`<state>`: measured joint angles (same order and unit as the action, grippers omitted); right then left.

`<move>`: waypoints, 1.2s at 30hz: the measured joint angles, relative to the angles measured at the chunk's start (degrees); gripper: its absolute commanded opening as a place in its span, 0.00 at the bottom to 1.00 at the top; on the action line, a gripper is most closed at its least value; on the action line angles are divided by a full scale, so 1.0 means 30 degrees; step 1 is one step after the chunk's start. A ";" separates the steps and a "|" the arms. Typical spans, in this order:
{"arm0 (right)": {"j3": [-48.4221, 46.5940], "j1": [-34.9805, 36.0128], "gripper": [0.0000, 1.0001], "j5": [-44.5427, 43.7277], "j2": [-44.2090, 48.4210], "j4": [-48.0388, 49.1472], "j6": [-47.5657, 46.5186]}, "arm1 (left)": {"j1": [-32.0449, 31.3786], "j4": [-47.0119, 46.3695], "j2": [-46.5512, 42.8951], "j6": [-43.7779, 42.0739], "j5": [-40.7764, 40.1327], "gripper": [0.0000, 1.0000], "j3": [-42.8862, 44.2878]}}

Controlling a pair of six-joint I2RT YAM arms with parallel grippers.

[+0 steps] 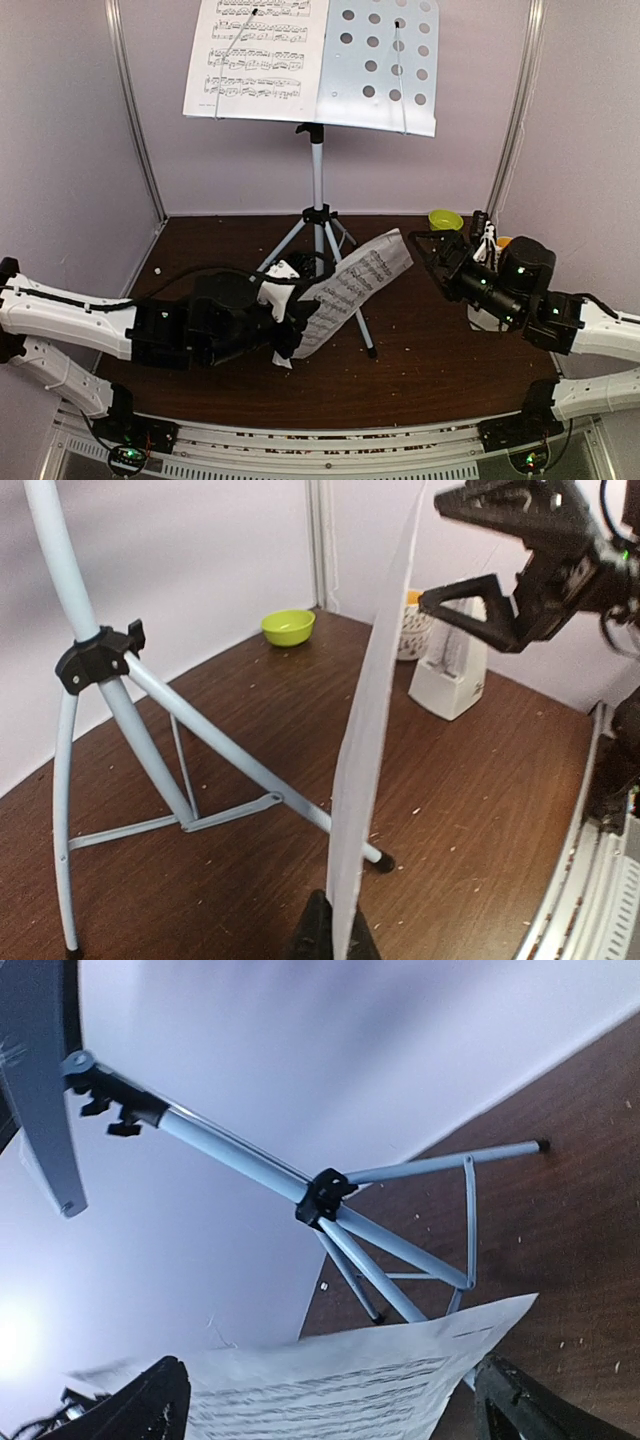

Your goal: Set up the instrument practice props

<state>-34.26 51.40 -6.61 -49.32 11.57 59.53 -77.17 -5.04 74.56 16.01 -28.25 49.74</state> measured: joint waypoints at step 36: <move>0.0750 -0.0255 0.00 0.9056 0.2069 0.5756 -0.9872 | 0.0991 -0.0976 -0.3767 0.0182 0.6455 0.43 0.0386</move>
<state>-32.01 50.63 20.56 -43.11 28.84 29.91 -74.19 -7.97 63.26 16.56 -8.88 50.89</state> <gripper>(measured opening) 0.010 0.421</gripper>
